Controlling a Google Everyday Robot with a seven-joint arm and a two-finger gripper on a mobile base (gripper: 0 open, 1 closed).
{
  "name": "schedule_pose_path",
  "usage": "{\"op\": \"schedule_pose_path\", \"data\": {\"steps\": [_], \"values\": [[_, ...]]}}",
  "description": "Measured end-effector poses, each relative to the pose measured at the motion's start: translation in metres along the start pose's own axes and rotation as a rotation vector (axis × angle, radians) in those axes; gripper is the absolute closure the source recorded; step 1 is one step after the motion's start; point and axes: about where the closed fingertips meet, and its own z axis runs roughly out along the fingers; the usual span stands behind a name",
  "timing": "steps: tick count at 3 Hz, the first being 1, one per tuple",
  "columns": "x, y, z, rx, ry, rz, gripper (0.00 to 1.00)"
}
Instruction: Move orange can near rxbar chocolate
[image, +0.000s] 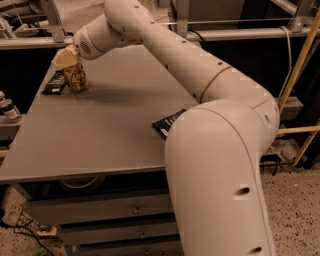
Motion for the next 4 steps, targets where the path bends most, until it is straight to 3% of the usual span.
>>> {"op": "schedule_pose_path", "data": {"steps": [1, 3, 4], "values": [[0.0012, 0.0023, 0.0046, -0.007, 0.003, 0.0, 0.46], [0.003, 0.0057, 0.0113, -0.017, 0.007, 0.001, 0.0], [0.003, 0.0057, 0.0113, -0.017, 0.007, 0.001, 0.0]]}}
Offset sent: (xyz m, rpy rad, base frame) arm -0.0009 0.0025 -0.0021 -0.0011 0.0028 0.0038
